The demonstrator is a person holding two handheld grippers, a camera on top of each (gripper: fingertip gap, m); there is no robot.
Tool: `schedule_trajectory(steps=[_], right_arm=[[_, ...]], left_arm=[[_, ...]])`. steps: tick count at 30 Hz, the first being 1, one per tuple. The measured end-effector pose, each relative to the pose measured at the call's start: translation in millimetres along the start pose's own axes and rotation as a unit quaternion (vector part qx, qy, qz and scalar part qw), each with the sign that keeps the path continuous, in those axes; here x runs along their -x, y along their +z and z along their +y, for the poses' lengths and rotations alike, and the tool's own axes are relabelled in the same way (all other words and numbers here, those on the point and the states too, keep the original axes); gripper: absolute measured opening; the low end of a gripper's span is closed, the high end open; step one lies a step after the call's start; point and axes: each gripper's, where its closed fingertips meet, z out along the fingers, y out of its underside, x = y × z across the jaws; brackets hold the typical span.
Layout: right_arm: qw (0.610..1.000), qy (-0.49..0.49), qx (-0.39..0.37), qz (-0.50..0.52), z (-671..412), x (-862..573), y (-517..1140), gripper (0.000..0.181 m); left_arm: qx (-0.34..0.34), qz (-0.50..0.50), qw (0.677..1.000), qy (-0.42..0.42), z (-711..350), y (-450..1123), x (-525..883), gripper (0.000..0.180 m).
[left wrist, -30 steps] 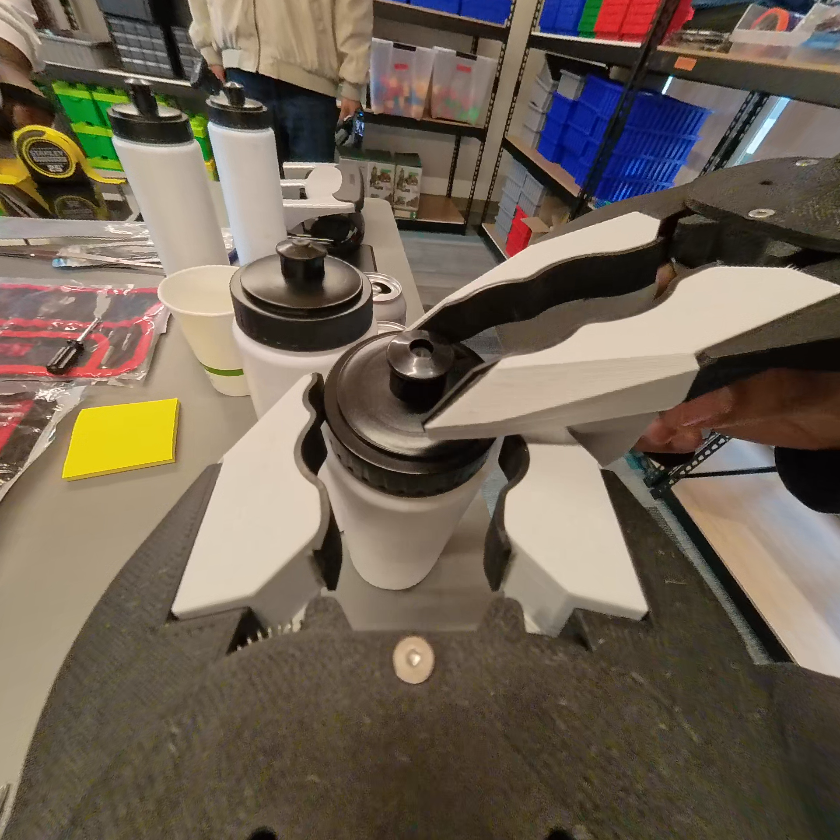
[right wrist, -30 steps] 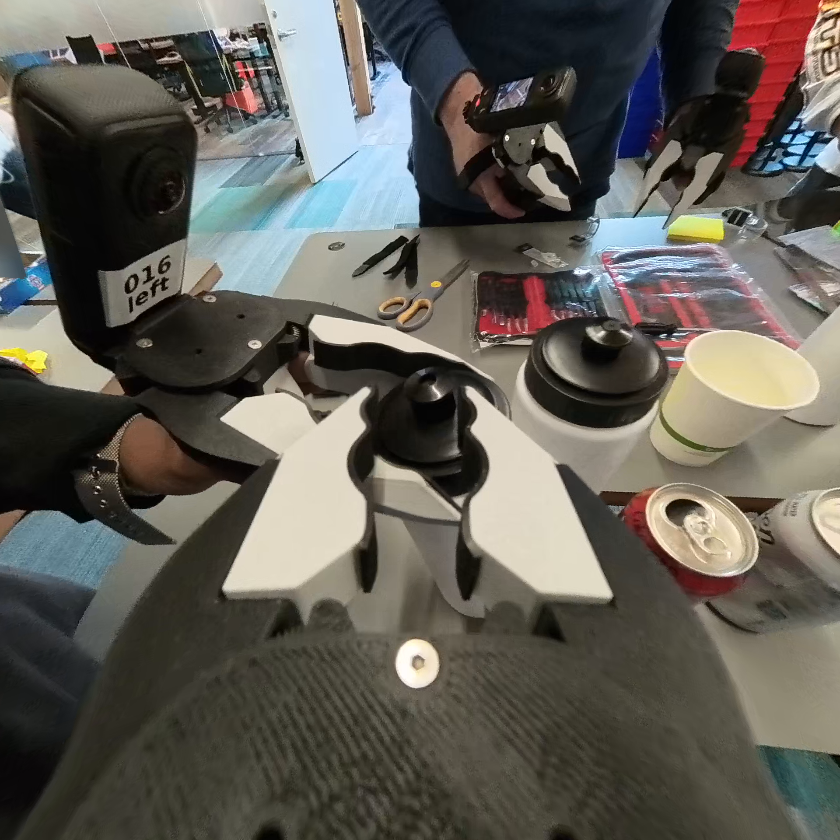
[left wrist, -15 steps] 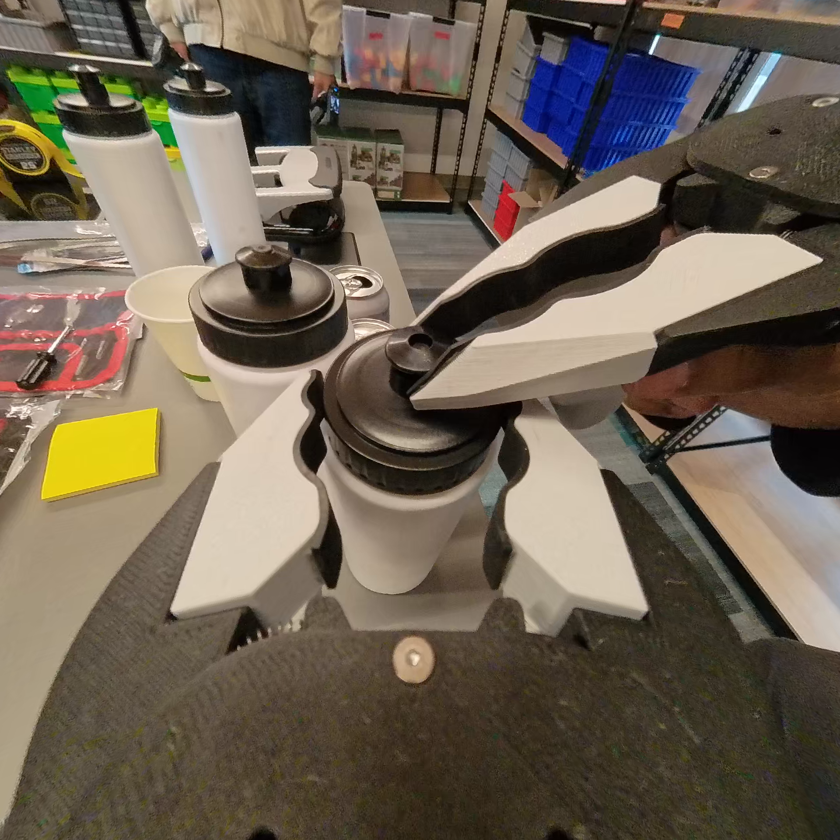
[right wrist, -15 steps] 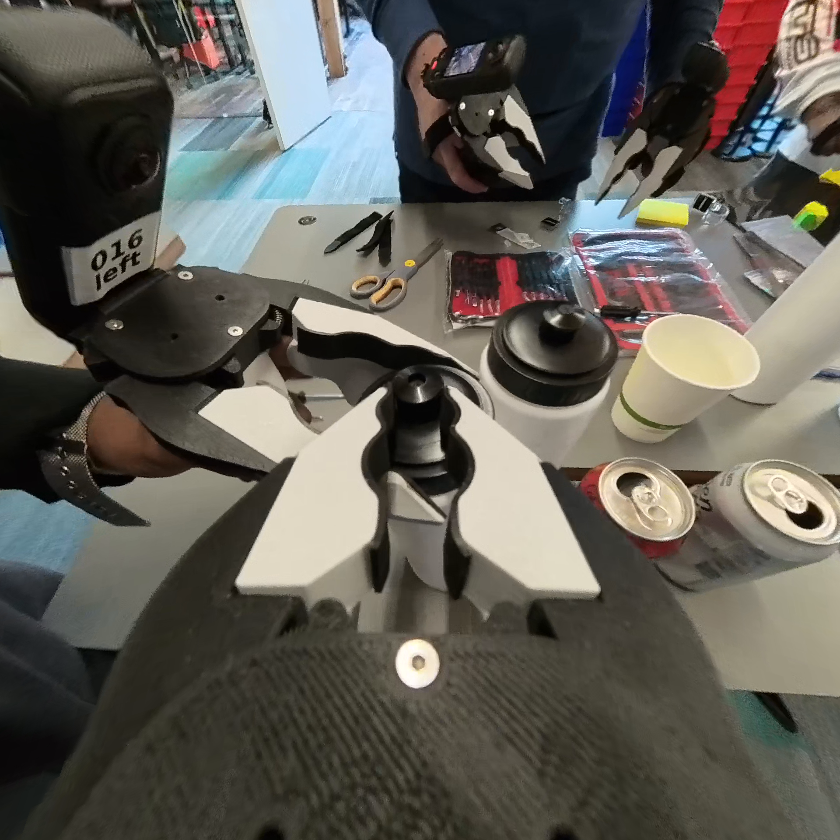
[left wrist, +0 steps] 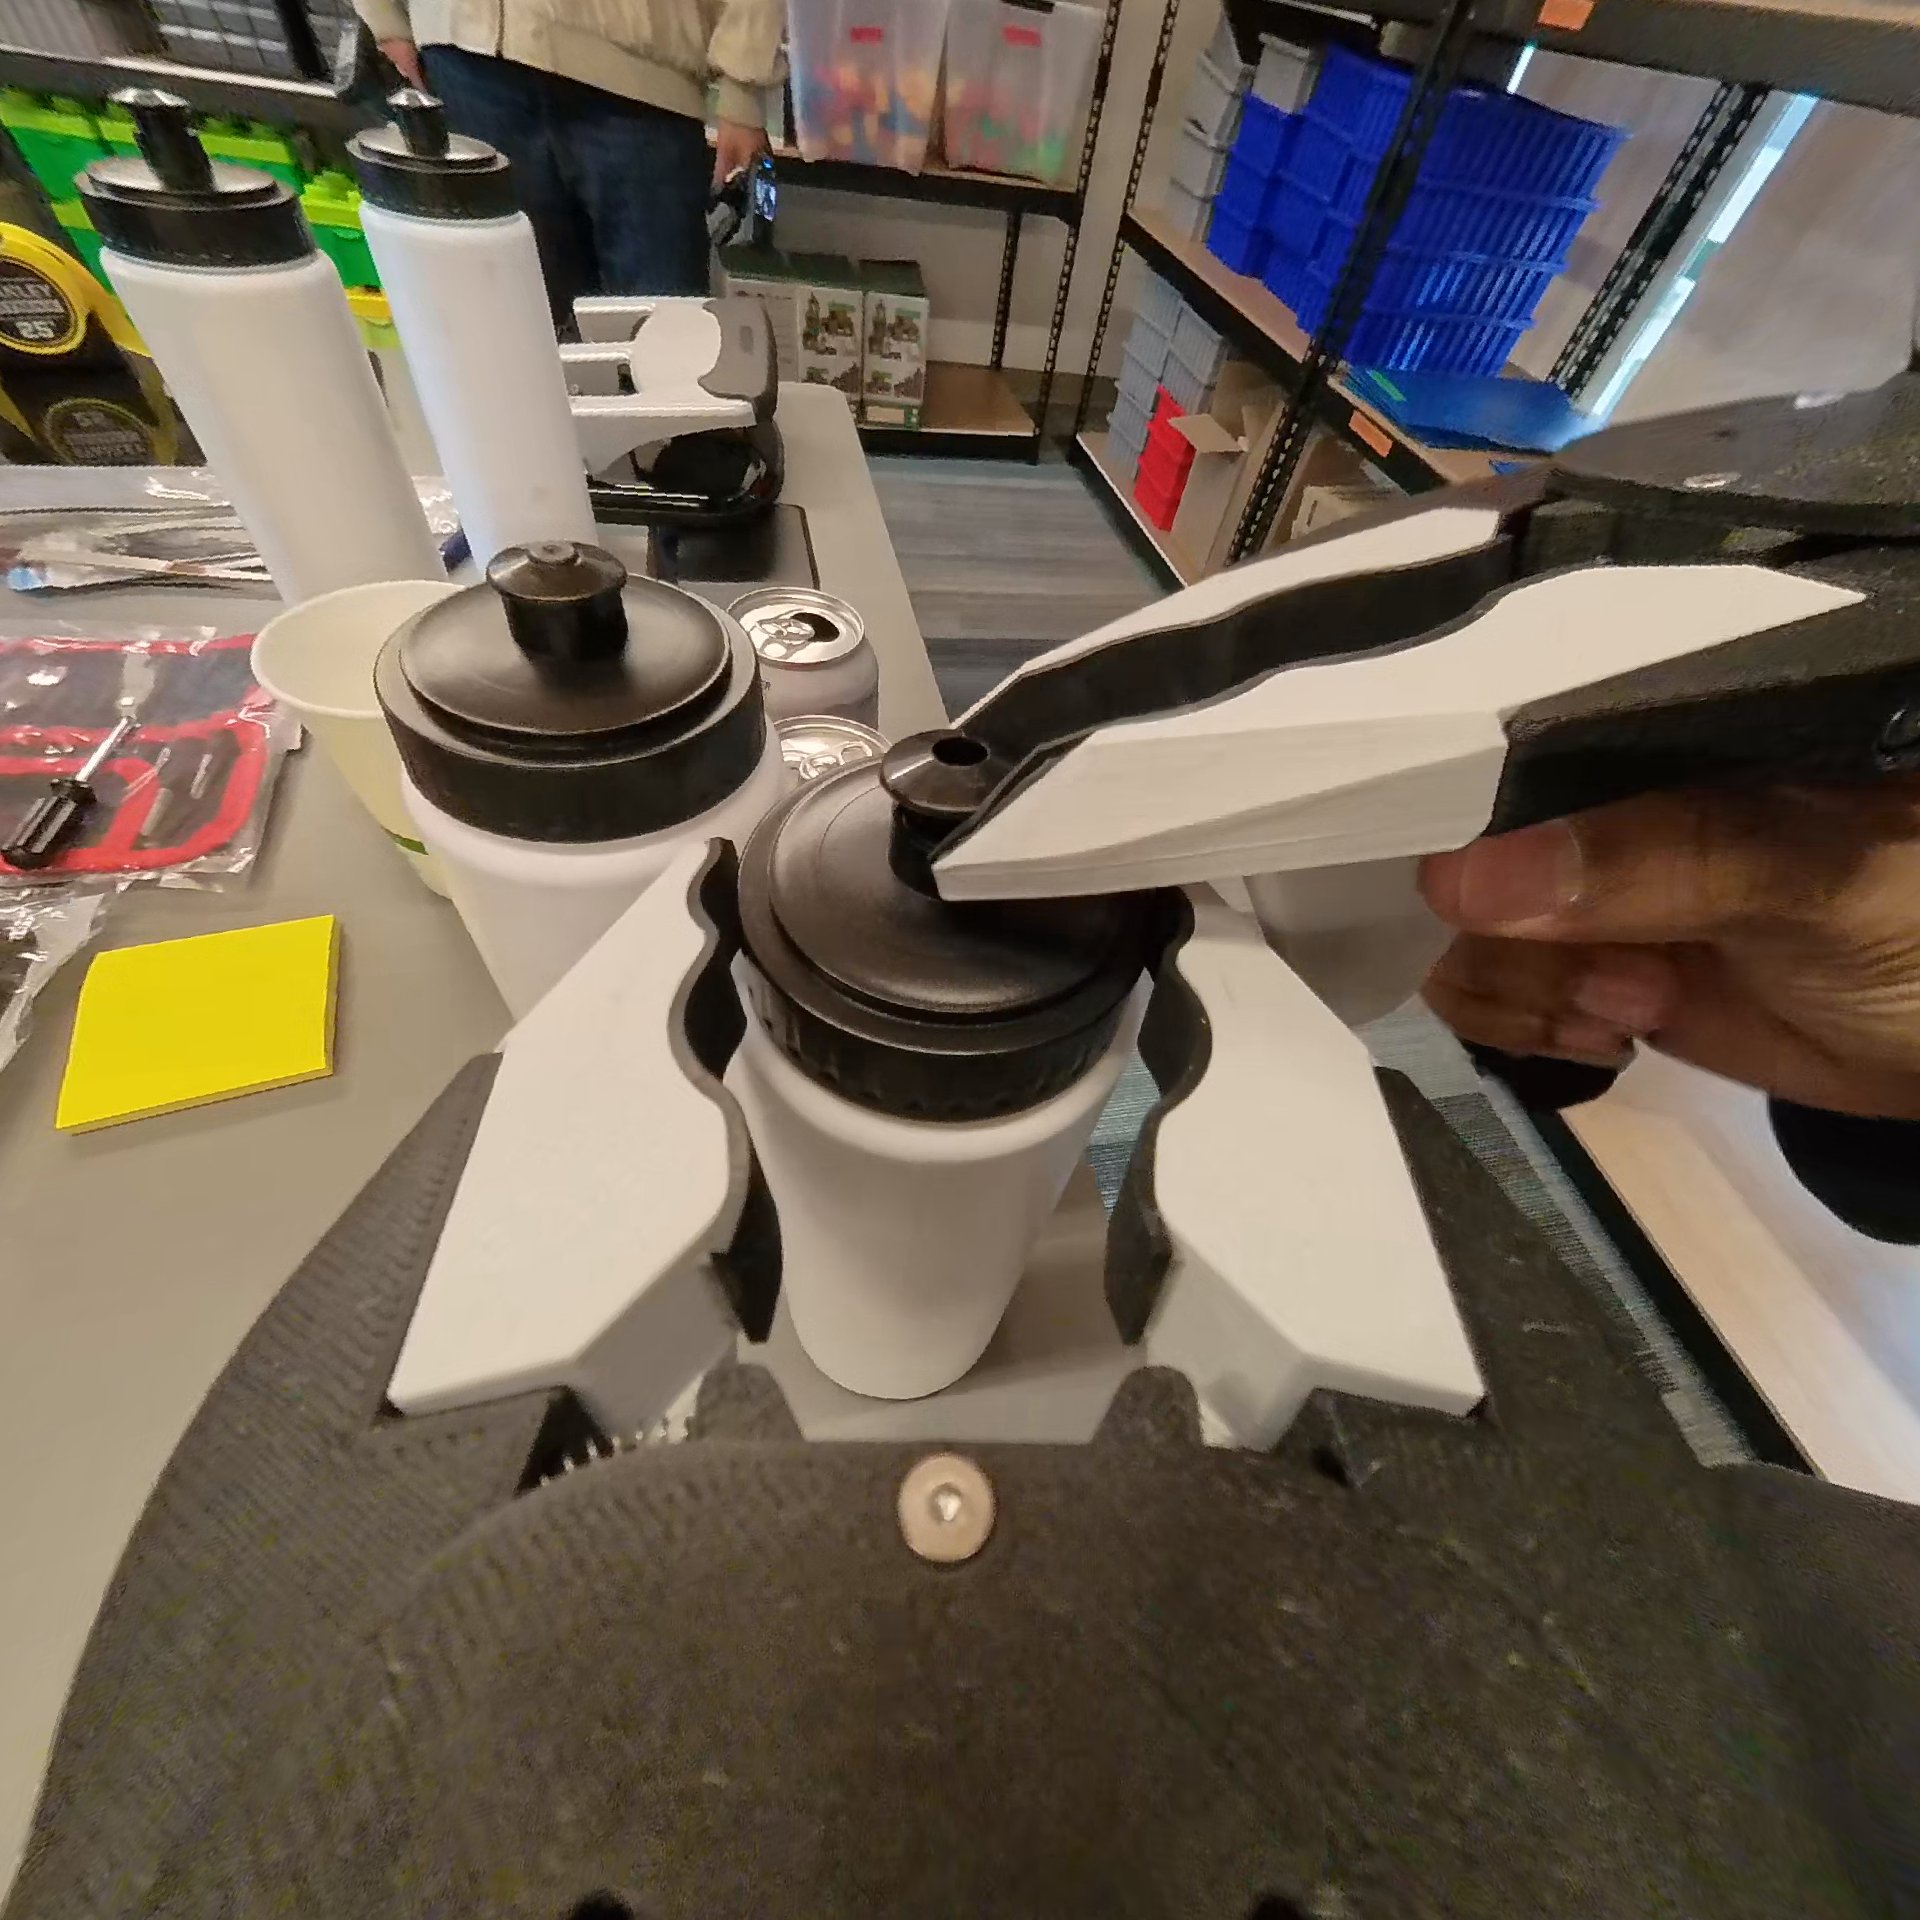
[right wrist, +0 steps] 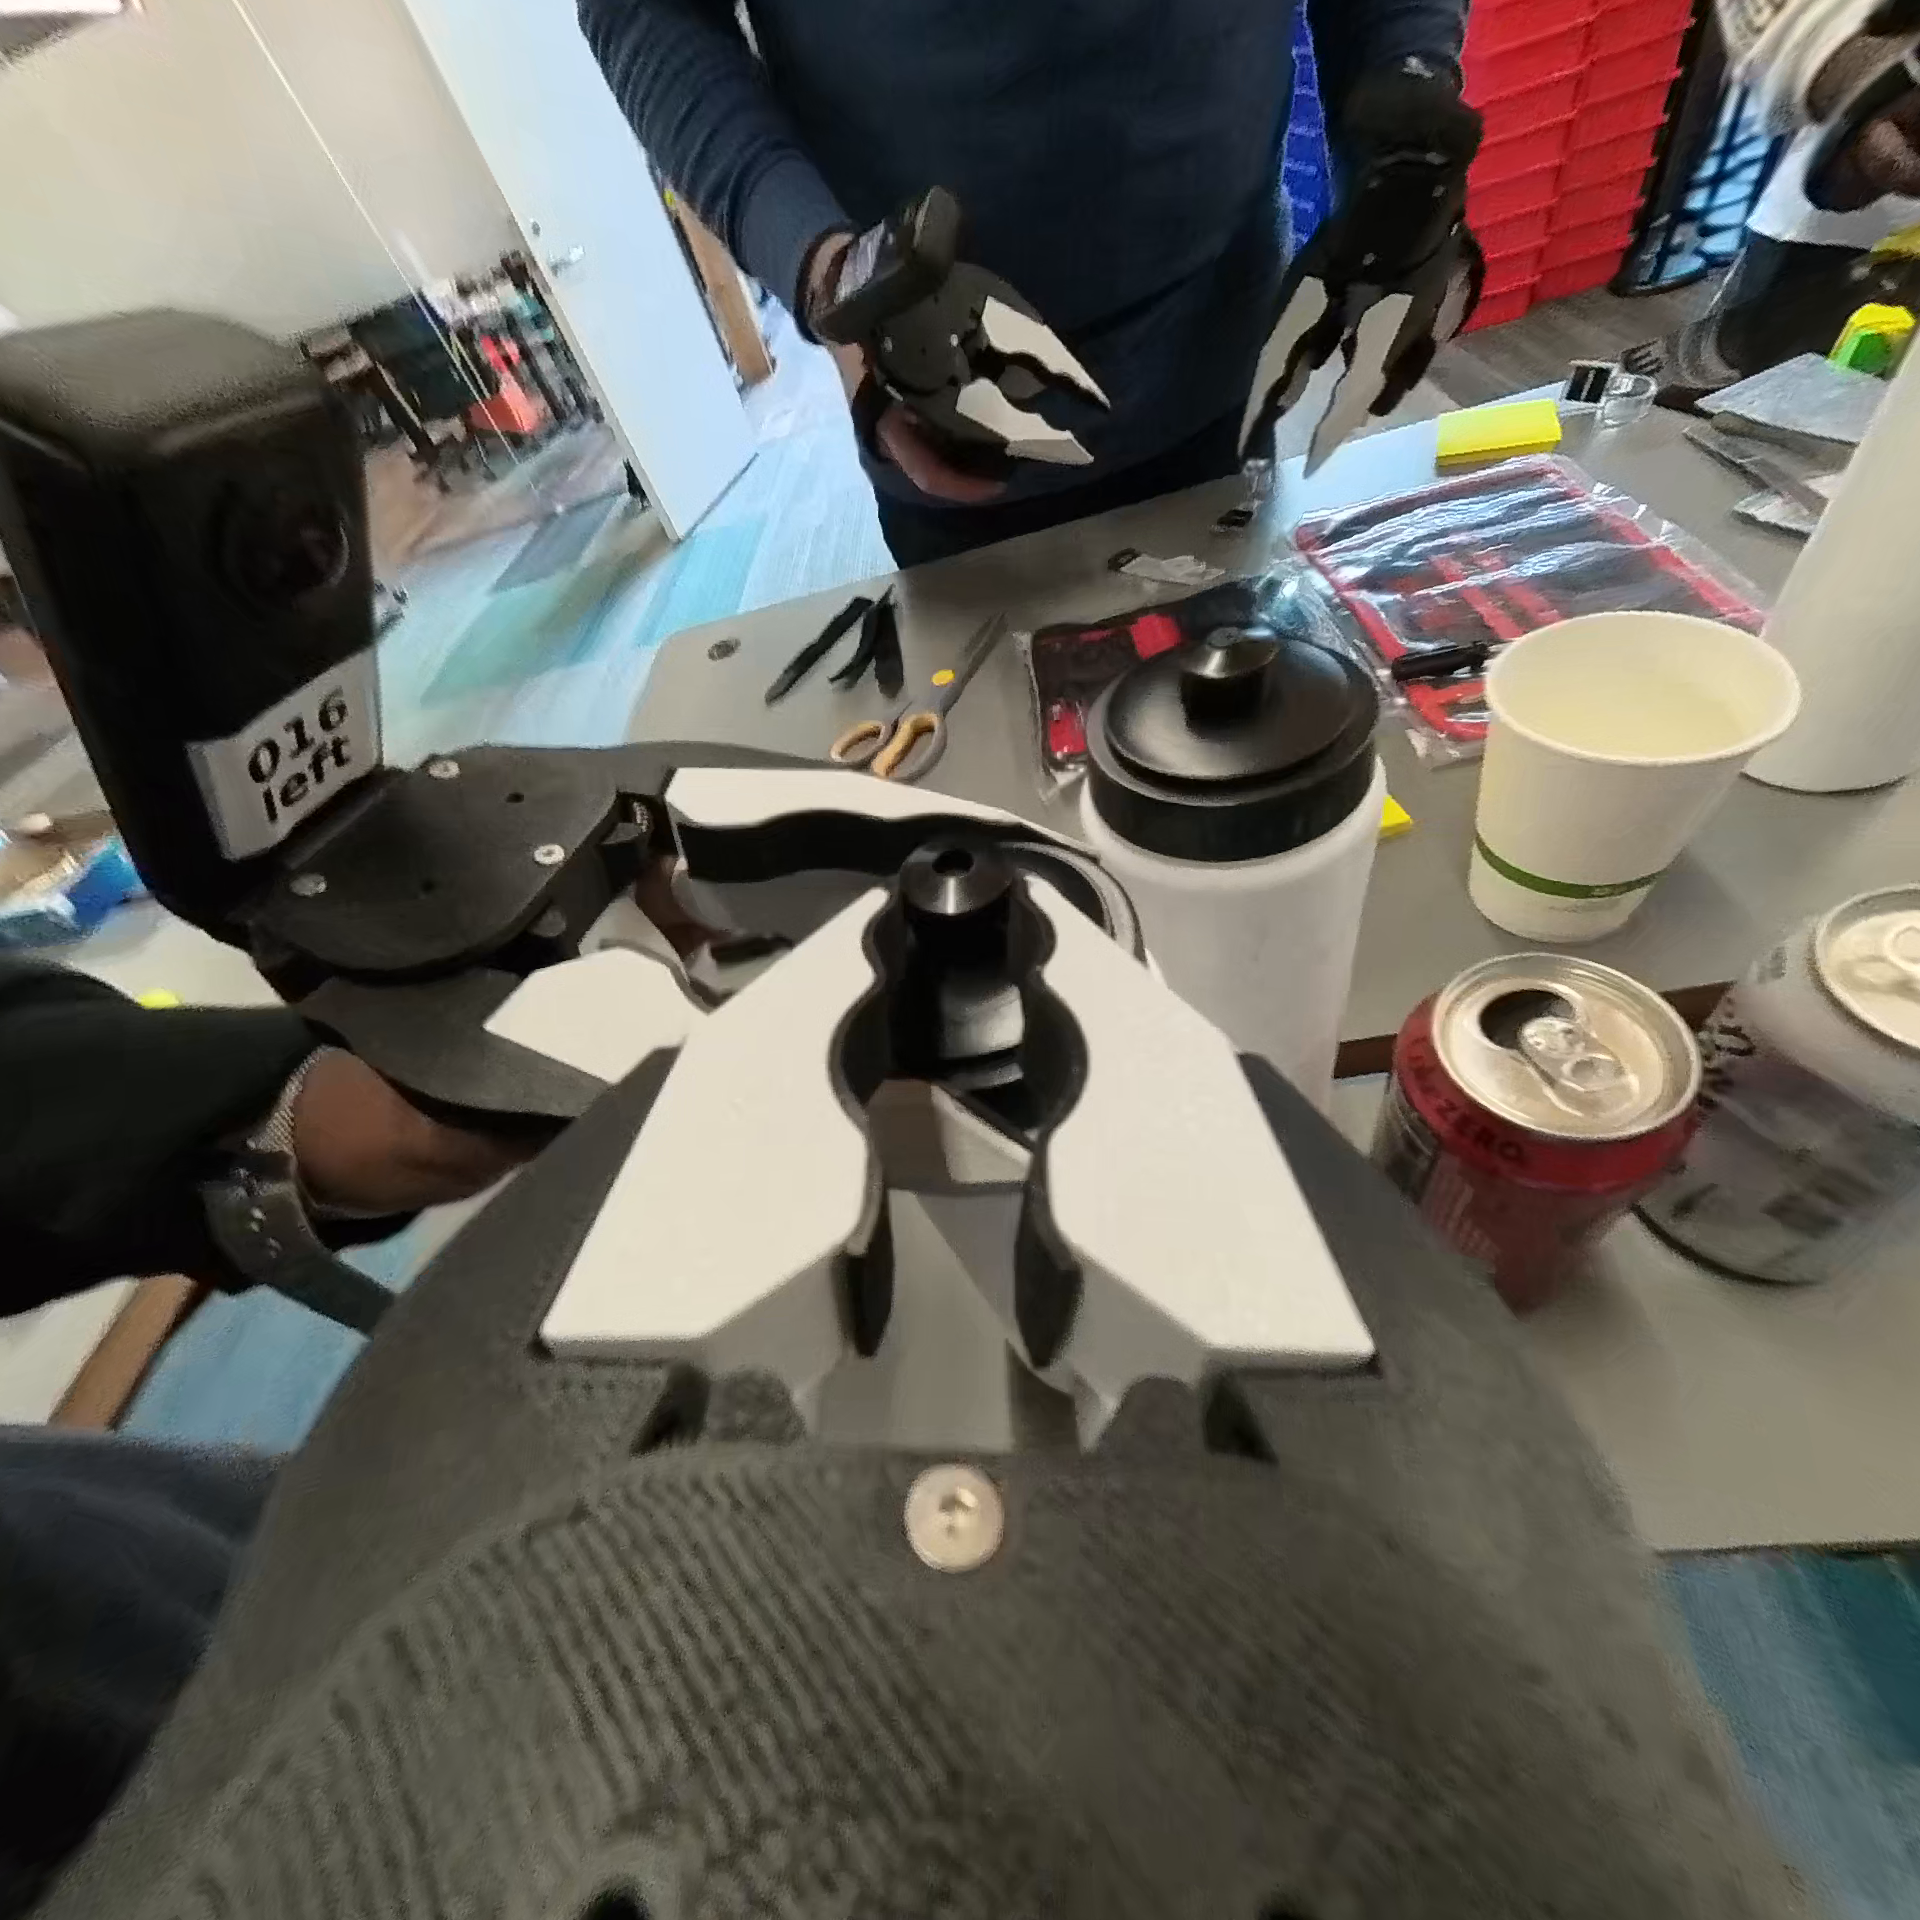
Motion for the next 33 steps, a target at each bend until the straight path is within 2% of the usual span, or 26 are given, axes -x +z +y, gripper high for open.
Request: schedule_trajectory(steps=[5, 7, 12, 17, 23, 24, 26, 29, 31, 33], right_arm=[[0.999, -0.031, 0.041, 0.001, 2.0, 1.1, -7.9, 0.02], [0.999, -0.034, 0.017, 0.016, -10.9, -0.7, -16.7, 0.024], [0.996, -0.072, 0.013, 0.043, -24.0, -2.9, -17.4, 0.0], [0.997, -0.048, 0.051, 0.017, -8.1, -1.4, -8.1, 0.0], [0.993, -0.079, 0.071, 0.044, -12.1, -4.5, -8.9, 0.0], [0.994, -0.078, 0.058, 0.053, -15.7, -6.1, -10.0, 0.004], [0.995, -0.078, 0.06, 0.035, -11.8, -0.6, -9.7, 0.033], [0.995, -0.06, 0.081, 0.01, 2.7, 5.8, -4.7, 0.04], [0.995, -0.057, 0.077, 0.019, 4.5, 2.6, -2.5, 0.021], [0.995, -0.06, 0.075, 0.016, 3.8, 2.6, -0.6, 0.02]], left_arm=[[0.008, 0.001, 1.0, 0.028, 0.6, 1.0, -5.6, 0.08], [0.004, -0.003, 1.0, 0.018, 0.3, -0.6, -2.7, 0.079], [0.003, 0.0, 1.0, 0.023, 0.1, -0.3, -3.6, 0.08], [0.0, -0.004, 1.0, 0.014, -0.1, -0.6, -1.8, 0.079], [-0.002, -0.003, 1.0, 0.015, -0.5, -0.5, -0.9, 0.079], [-0.003, -0.004, 1.0, 0.015, -0.4, -0.5, -1.1, 0.08], [-0.004, -0.005, 1.0, 0.015, -0.6, -0.4, -1.8, 0.079], [-0.008, -0.005, 1.0, 0.015, -0.9, 0.2, -2.0, 0.079], [-0.009, -0.004, 1.0, 0.017, -0.9, 0.3, -2.2, 0.08], [-0.011, -0.004, 1.0, 0.015, -0.7, 0.3, -1.5, 0.08]])
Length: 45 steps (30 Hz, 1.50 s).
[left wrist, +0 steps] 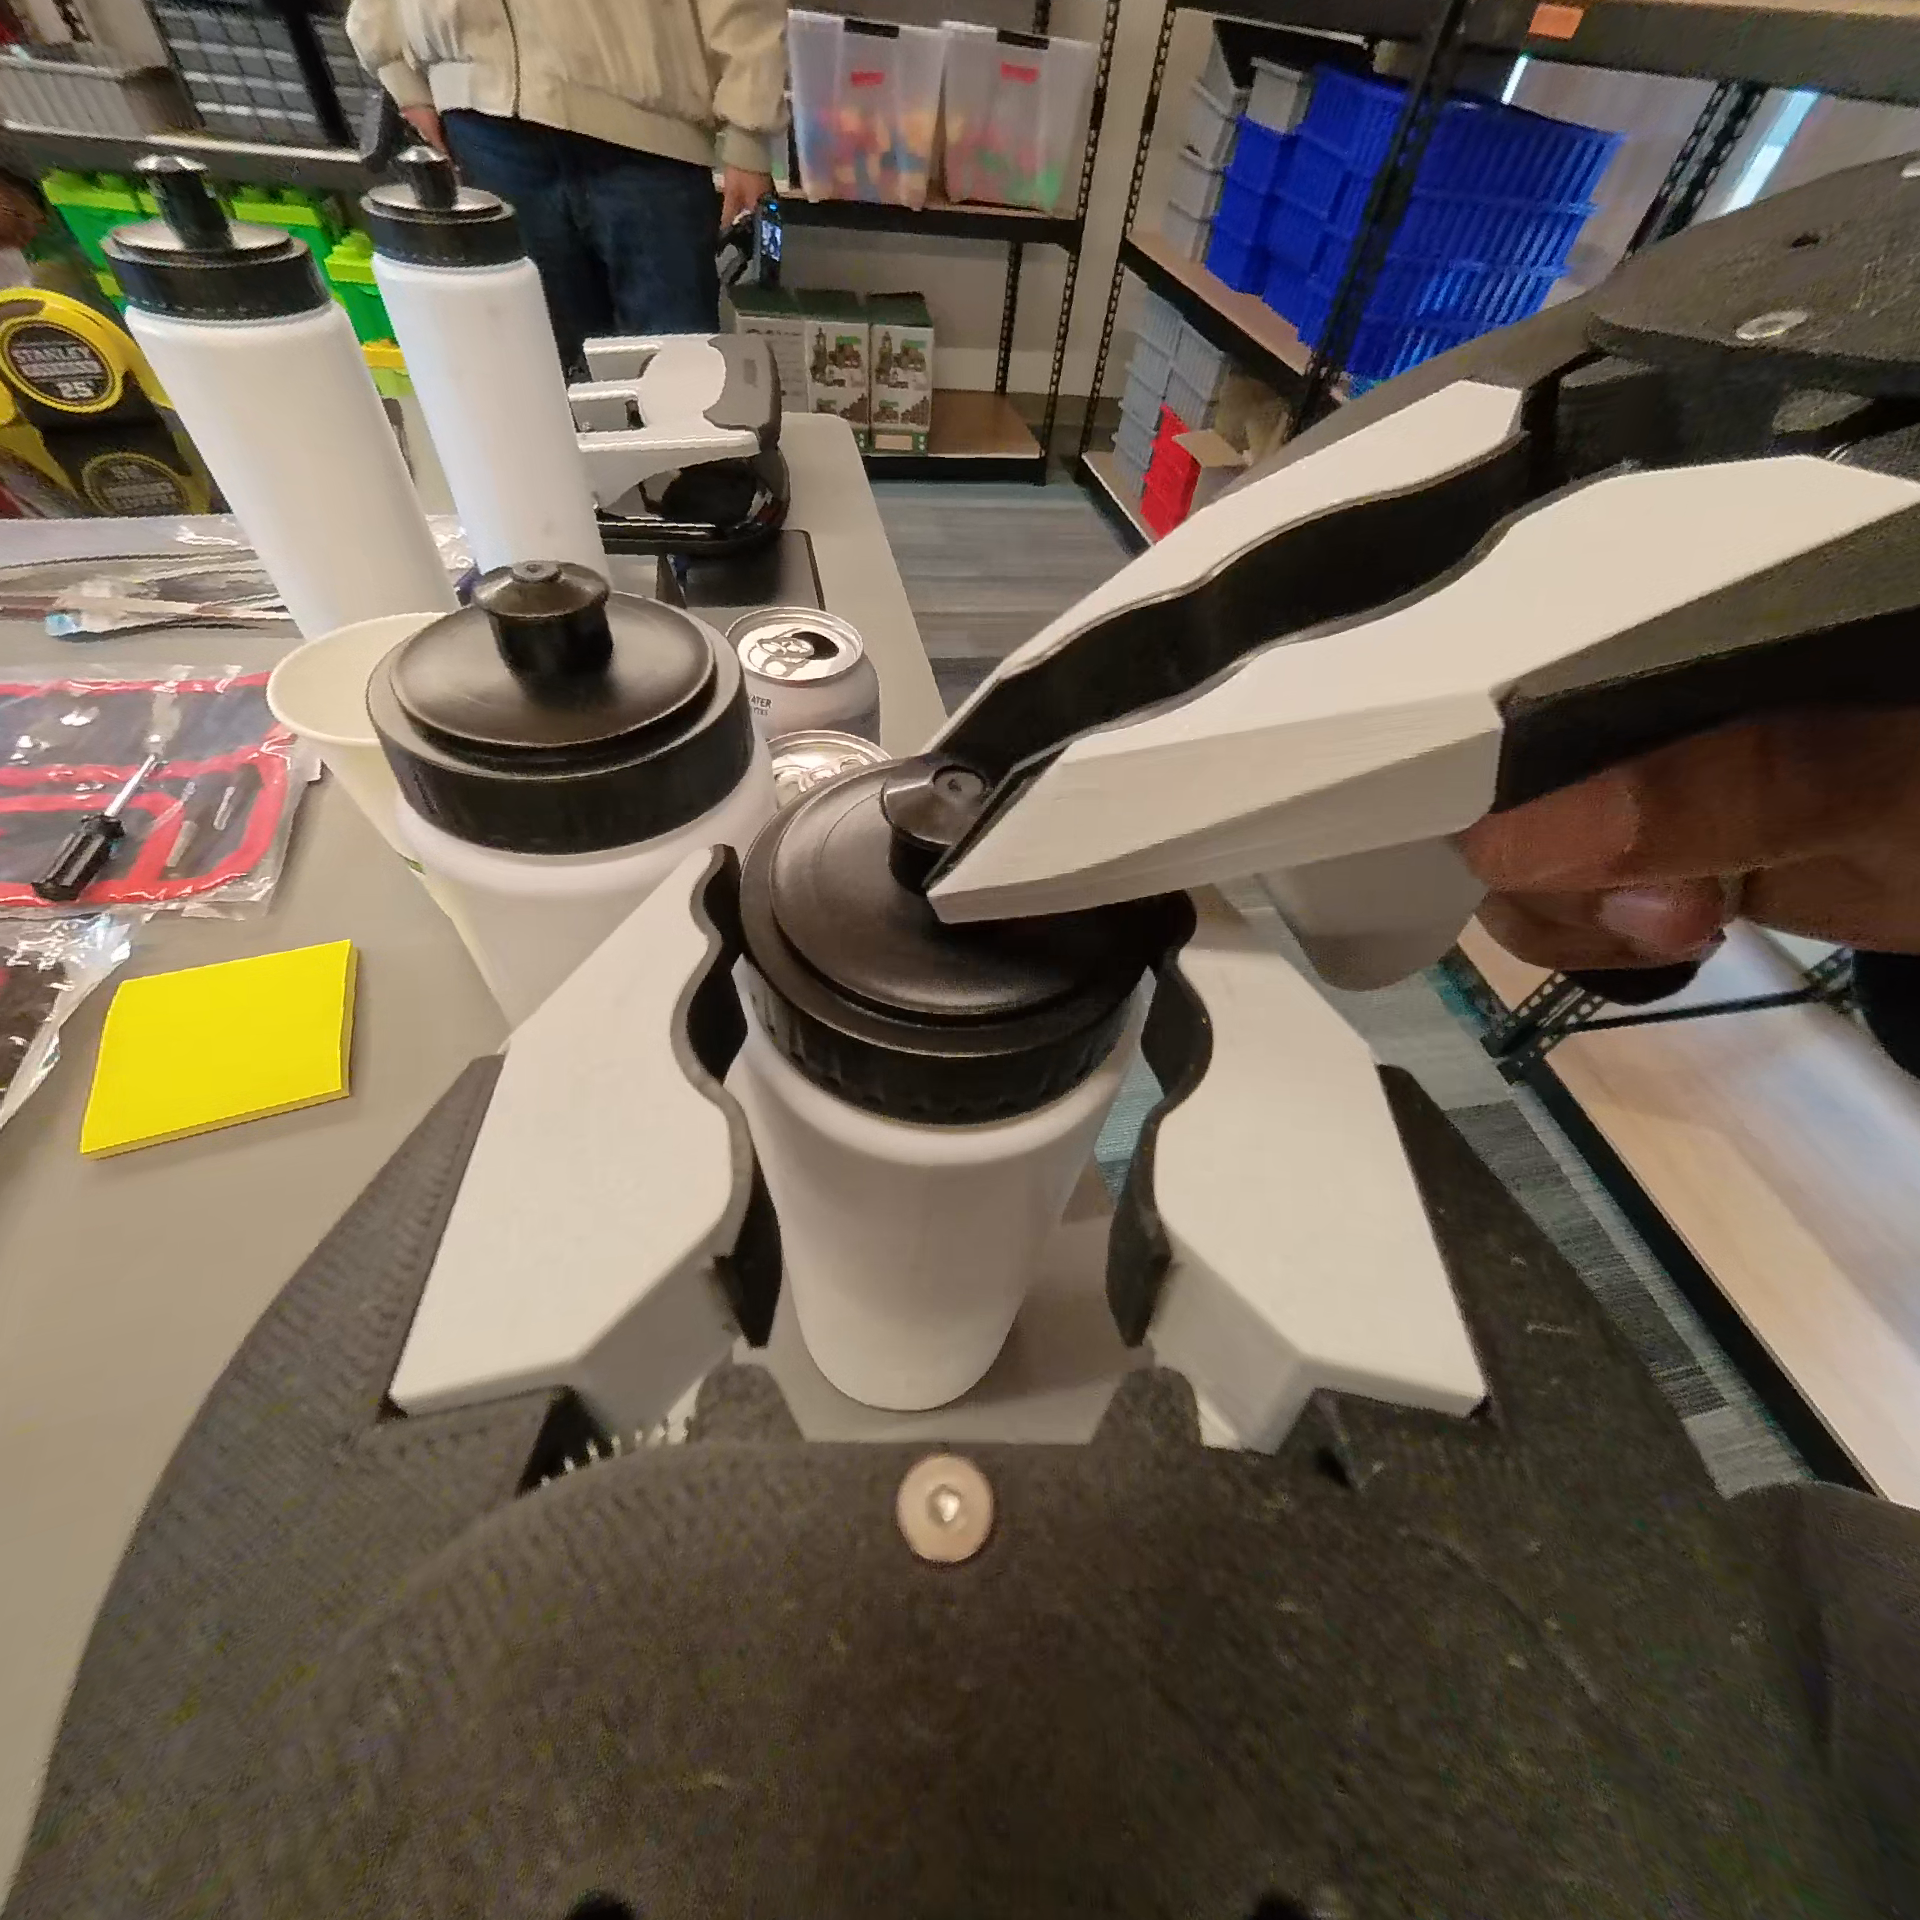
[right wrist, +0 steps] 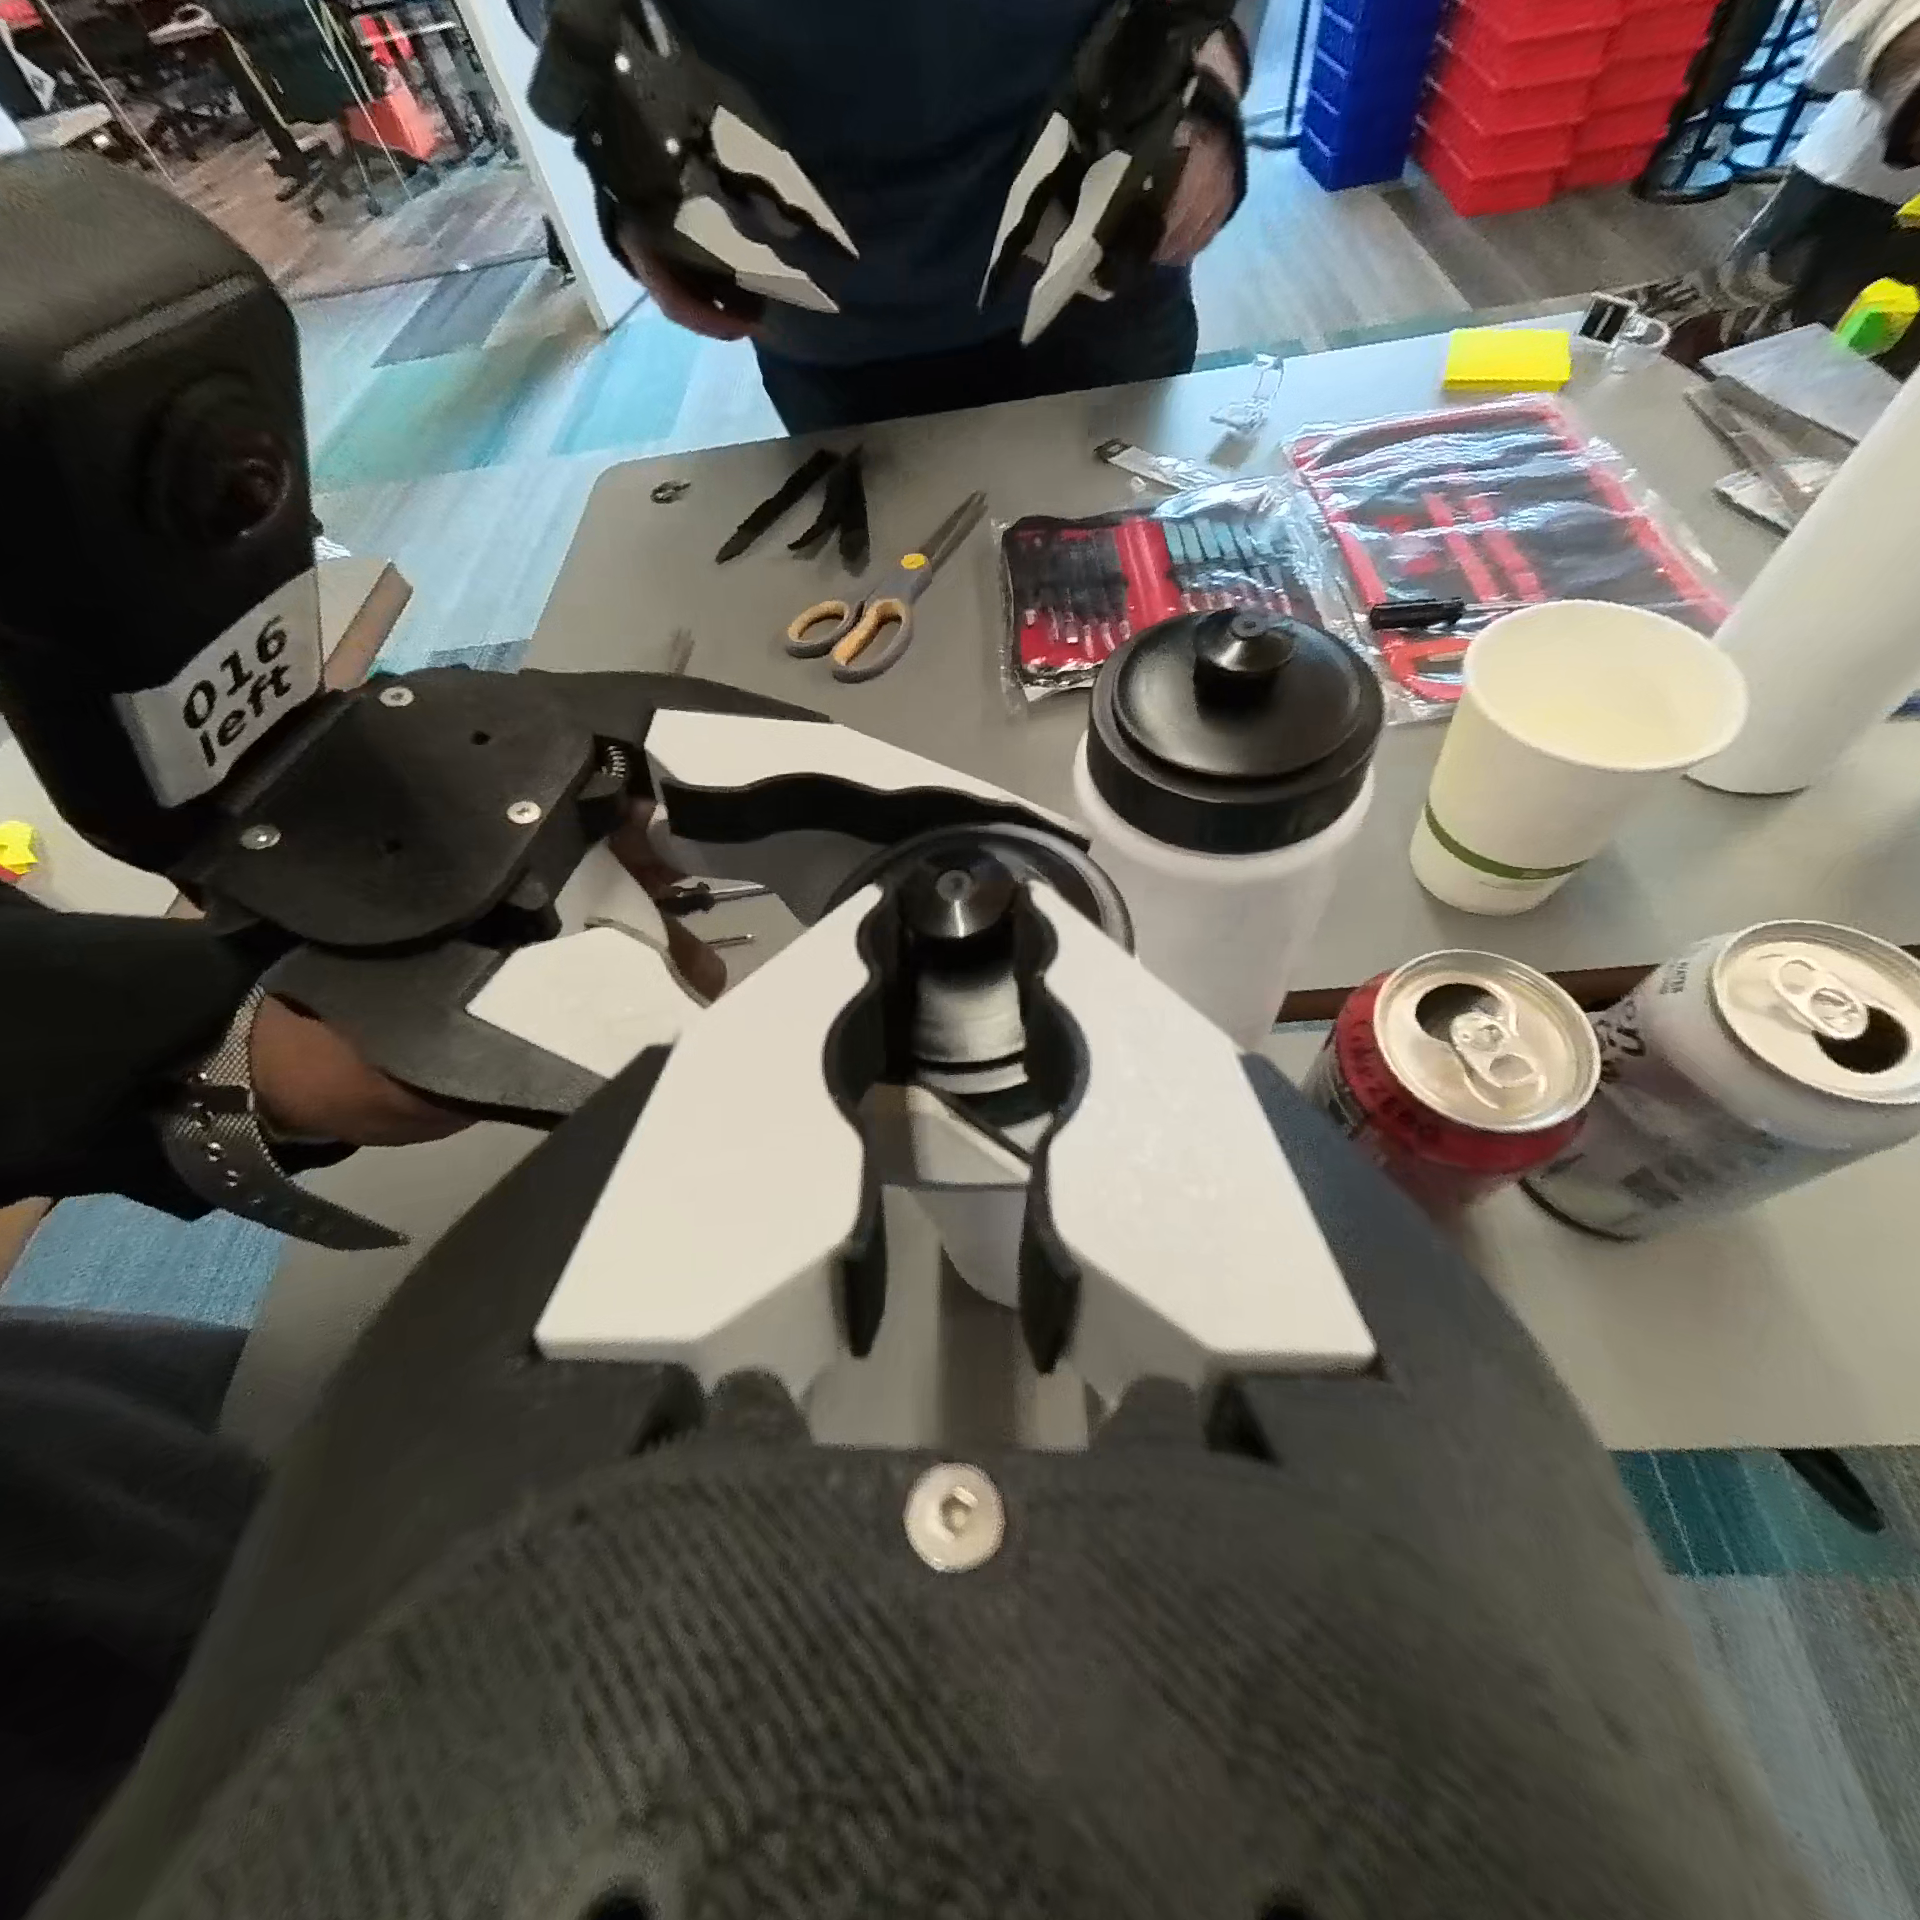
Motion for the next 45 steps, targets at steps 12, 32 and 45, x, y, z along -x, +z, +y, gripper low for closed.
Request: schedule_trajectory(steps=[12, 32, 45], right_arm=[[0.994, 0.073, -0.08, -0.024, -4.1, -2.0, -4.5, 0.018], [0.999, 0.016, -0.025, 0.025, -7.4, -7.5, -17.4, 0.0], [0.999, 0.018, -0.025, 0.043, 6.6, -12.9, -12.9, 0.037]], left_arm=[[0.023, 0.012, 0.999, -0.019, 1.2, 1.2, -3.2, 0.08], [0.027, 0.005, 1.0, 0.009, 1.7, 4.7, -10.2, 0.08], [0.004, 0.008, 1.0, 0.004, 0.2, 4.3, -9.8, 0.08]])
